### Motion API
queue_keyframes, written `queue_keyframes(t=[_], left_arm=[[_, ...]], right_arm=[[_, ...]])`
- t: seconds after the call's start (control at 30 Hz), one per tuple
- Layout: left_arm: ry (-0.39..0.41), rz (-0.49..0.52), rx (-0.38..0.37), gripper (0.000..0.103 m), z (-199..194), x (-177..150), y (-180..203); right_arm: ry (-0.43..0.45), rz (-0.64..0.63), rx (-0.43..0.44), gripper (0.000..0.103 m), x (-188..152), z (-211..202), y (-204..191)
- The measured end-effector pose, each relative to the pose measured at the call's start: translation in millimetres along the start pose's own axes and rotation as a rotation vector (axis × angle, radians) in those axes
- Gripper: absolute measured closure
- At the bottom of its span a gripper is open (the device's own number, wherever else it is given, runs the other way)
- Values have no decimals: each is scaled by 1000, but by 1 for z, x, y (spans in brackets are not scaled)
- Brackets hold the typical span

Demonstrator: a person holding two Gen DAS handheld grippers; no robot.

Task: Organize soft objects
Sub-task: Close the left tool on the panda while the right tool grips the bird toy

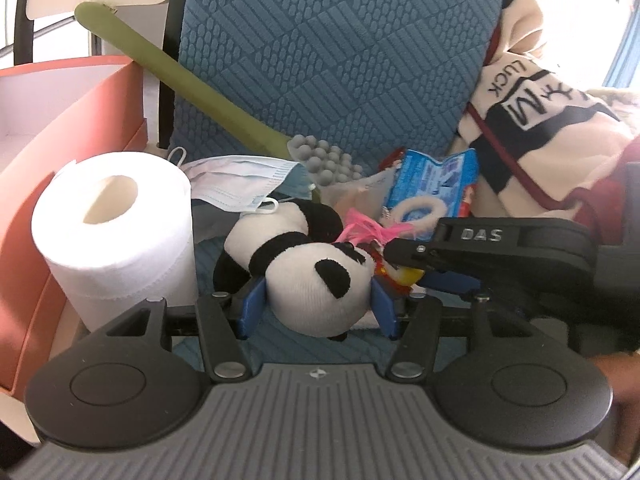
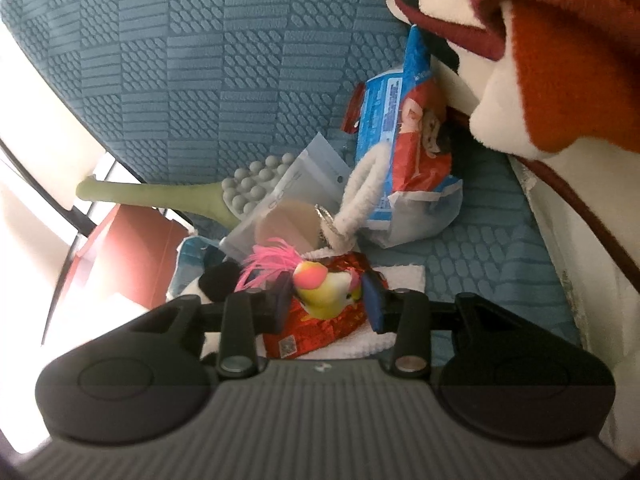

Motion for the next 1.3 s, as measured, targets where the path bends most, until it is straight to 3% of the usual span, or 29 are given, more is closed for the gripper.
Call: queue_keyframes(t=[0.9,1.3], left_arm=[[-50,16,-194,42,-72,-5,-26],[-44,41,-294,42,-117,4,-36]], right_arm=[[124,-103,-186,62,-40,-89,-53],[117,-160,-252,62,-67,-132,-81]])
Point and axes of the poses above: each gripper's, at about its wrist camera, not at the fingertips, and z roughly the way its jaws point, y to its right, x to its top, the point moved 5 cm from there along z, roughly the way its jaws point, and after that the axes turned 13 degrees about x, right-handed, at the moved point
